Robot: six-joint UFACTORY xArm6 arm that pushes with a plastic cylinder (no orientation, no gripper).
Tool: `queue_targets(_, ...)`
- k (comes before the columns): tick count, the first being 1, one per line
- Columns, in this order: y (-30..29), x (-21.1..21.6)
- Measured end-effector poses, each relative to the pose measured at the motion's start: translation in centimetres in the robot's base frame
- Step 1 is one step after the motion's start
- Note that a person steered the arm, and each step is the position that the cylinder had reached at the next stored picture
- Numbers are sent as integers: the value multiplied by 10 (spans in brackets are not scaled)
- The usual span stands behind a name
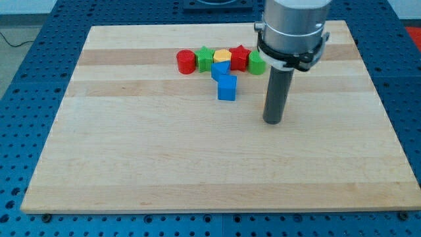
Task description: Move the yellow heart to the bottom of the blue cube
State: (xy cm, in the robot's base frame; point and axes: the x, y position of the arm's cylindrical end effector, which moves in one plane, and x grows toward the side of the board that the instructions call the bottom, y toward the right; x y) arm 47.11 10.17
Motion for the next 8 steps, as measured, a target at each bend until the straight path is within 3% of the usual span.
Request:
queue_targets(2, 96, -23)
queue_targets(3, 100, -53)
queue_targets(4, 80, -66)
queue_targets(8, -39, -32)
